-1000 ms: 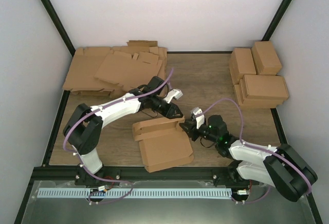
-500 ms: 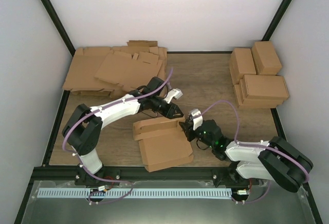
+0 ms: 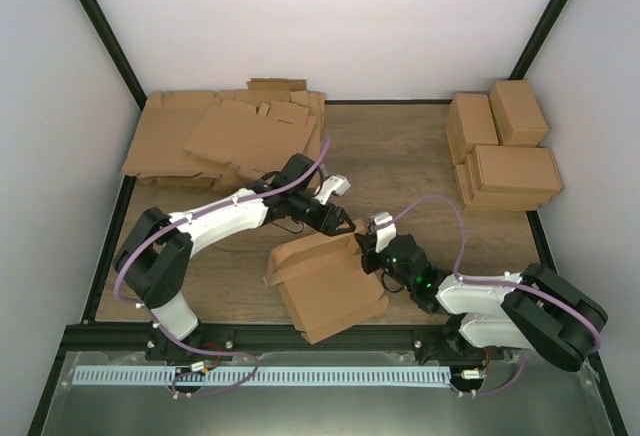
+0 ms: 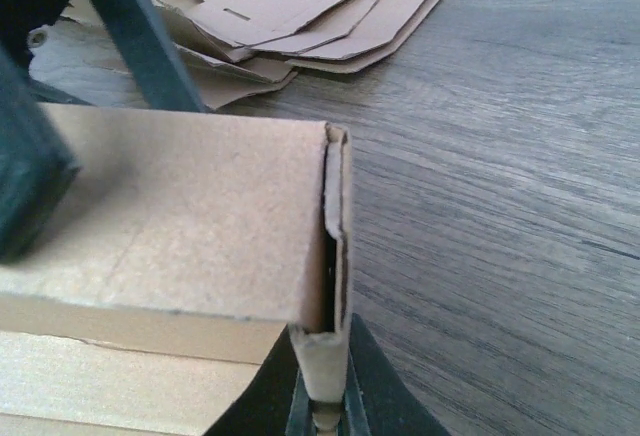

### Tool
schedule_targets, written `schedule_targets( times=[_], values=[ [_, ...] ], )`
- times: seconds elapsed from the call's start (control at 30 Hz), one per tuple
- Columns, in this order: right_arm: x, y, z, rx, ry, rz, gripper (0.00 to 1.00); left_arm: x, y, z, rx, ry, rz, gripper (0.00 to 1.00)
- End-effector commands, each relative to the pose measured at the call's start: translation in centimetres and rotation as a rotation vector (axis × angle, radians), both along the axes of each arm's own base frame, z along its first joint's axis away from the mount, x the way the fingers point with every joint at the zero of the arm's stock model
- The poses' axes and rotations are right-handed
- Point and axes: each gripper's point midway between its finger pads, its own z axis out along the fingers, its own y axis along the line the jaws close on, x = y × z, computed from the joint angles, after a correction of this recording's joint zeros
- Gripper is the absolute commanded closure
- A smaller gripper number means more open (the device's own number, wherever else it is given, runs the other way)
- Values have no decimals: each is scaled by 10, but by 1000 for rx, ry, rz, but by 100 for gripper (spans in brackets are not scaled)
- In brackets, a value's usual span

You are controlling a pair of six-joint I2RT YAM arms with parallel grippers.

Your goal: Fold the paper box

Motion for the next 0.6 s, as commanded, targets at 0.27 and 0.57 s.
schedule_targets(
  times=[0.27,0.57],
  values=[
    [10,-5,8,1,-8,-66,83,-17,15,-10,15,30,36,35],
    [7,-6,32,47,-96,-47,76,-20,18,-12,21,35,43,40]
  ],
)
